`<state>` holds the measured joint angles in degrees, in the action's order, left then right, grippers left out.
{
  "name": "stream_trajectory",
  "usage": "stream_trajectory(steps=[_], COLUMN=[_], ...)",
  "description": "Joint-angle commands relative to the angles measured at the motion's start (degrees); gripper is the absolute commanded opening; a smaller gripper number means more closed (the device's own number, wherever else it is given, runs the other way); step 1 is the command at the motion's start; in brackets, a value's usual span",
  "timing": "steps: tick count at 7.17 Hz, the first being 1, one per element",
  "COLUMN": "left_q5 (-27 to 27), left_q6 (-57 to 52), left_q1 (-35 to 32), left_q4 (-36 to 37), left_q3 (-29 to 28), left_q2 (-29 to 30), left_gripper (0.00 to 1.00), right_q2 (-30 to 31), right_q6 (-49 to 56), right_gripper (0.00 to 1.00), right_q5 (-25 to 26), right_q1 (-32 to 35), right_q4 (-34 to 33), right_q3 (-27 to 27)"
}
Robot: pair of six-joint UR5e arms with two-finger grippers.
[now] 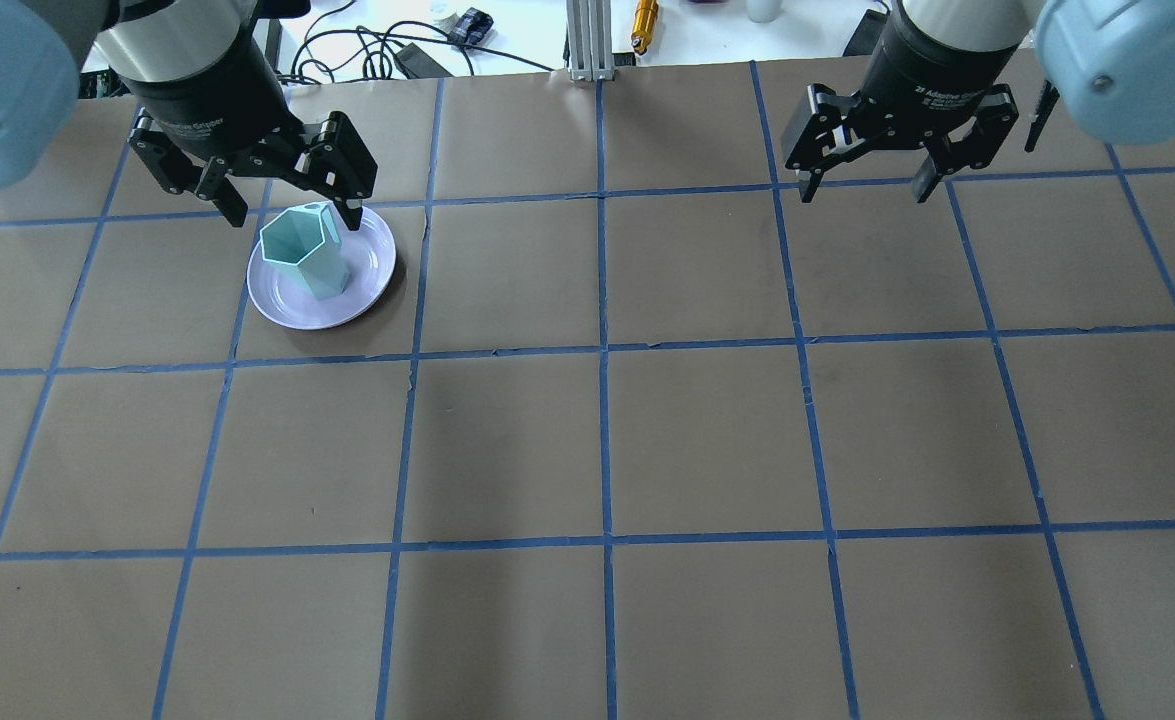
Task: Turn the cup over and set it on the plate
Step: 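Open the left gripper and raise it away from the cup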
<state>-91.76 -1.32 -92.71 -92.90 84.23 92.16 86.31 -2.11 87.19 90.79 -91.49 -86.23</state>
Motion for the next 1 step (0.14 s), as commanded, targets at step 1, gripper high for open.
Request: stream_trajectory(steps=[1], left_q5=[-0.1], left_q6=[-0.1], left_q1=[0.1], left_q4=[0.0], left_q3=[0.0], left_q2=[0.0], left_gripper=[1.0], right_q2=[0.0], right_q6=[0.0], right_gripper=[1.0], right_q5=[0.0], right_q1=[0.0], right_q4=[0.0], right_q3=[0.0])
